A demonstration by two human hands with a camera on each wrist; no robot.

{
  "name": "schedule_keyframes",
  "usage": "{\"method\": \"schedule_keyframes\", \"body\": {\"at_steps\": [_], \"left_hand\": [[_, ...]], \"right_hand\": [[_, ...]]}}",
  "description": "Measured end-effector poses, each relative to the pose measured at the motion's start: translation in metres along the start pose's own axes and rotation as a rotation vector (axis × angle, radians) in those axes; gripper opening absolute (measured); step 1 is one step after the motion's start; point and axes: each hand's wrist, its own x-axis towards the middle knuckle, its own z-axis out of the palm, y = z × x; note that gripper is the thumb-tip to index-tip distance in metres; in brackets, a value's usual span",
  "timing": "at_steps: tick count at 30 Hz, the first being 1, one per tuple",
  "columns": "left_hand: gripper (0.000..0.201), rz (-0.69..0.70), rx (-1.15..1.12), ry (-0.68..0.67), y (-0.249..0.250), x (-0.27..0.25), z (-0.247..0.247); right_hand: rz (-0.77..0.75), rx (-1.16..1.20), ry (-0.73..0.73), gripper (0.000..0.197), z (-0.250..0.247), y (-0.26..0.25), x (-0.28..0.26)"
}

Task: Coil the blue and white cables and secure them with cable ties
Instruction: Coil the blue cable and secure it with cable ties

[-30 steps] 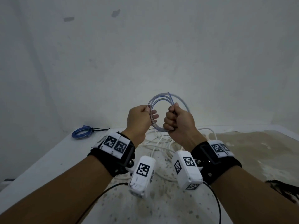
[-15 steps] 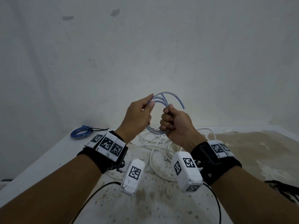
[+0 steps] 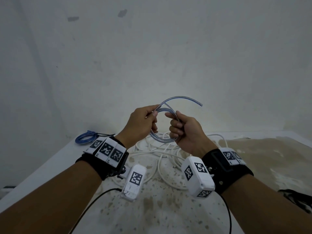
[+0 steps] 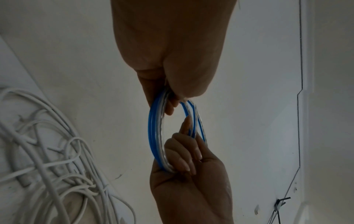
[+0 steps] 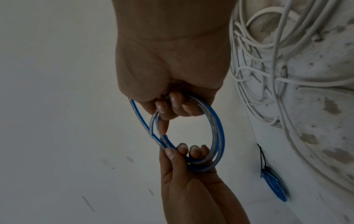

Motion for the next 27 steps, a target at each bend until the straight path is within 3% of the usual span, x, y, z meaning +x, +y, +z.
{"method": "schedule_keyframes", "body": {"at_steps": [3,12,18,21,23,25,27], "left_hand": [[0.043,0.018,0.033,-0.086,0.004,0.0,-0.004],[0.043,0.041,0.038,-0.18,0.01,0.002,-0.011],[0.032,-0.083,-0.094,-0.211,0.012,0.002,-0.009],[0.013,-0.125,-0.133,-0.132,0.012,0.002,-0.003],[0.015,-0.101,-0.116,-0.045,0.009,0.003,0.0],[0.015,-0.081,-0.163,0.013,0.007,0.004,0.003],[0.018,-0.078,-0.221,0.062,0.007,0.005,0.004]], "right_hand": [[-0.014,-0.038,0.015,0.036,-0.001,-0.001,0.0],[-0.005,-0.102,0.031,0.032,-0.002,-0.004,-0.001],[-0.079,-0.278,0.087,0.029,-0.002,0.0,-0.002],[-0.158,-0.432,0.09,0.029,0.0,0.002,-0.001],[-0.197,-0.498,0.089,0.029,0.004,0.003,-0.001],[-0.2,-0.429,0.087,0.03,0.008,0.004,-0.001],[-0.146,-0.189,0.088,0.034,0.008,0.002,-0.002]]}}
